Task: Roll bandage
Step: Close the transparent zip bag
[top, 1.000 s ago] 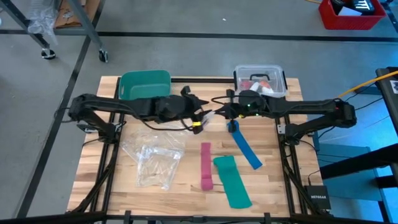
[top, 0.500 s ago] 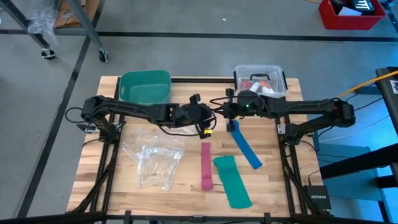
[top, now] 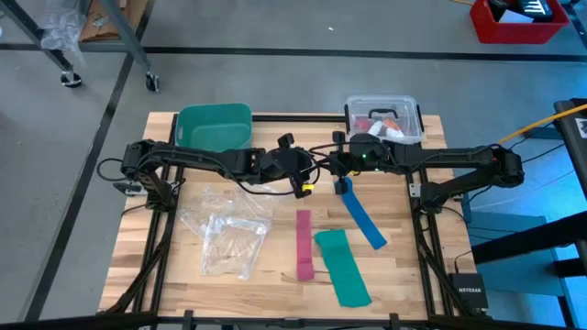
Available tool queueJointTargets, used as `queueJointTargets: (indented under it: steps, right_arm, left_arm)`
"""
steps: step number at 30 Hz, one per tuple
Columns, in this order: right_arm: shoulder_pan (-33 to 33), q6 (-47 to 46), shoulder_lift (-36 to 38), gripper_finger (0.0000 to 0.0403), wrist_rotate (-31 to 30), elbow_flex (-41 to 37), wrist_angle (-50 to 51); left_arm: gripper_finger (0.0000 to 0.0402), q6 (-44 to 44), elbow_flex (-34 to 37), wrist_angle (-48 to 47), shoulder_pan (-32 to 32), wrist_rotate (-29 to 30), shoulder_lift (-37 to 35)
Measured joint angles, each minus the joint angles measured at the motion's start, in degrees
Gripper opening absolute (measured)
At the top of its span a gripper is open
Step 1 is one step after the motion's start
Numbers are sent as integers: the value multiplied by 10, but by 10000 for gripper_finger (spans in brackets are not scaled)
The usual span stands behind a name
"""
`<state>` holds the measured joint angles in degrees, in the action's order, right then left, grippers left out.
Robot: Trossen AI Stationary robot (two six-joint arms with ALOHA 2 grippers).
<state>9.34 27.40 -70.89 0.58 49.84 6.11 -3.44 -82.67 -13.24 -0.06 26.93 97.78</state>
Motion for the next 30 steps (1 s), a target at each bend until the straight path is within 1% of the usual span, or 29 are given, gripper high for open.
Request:
queueJointTargets:
  steps: [3,8,18,21,26,30]
  right_arm:
    - [0,0,0,1,0,0,0]
    - [0,0,0,1,6,0,0]
    - [0,-8,0,1,35,0,-2]
    - [1,-17,1,1,42,12,20]
    - [1,-16,1,1,43,44,66]
    - [1,-15,1,1,36,72,123]
  left_arm:
    - [114,3,0,-8,0,-21,0]
    - [79,3,0,-17,0,-26,0]
    - [35,0,0,-24,2,-28,0]
    - [27,-1,-1,-30,2,-30,0]
    - [26,-16,-2,-31,2,-29,-2]
    - [14,-17,-2,-31,2,-29,-2]
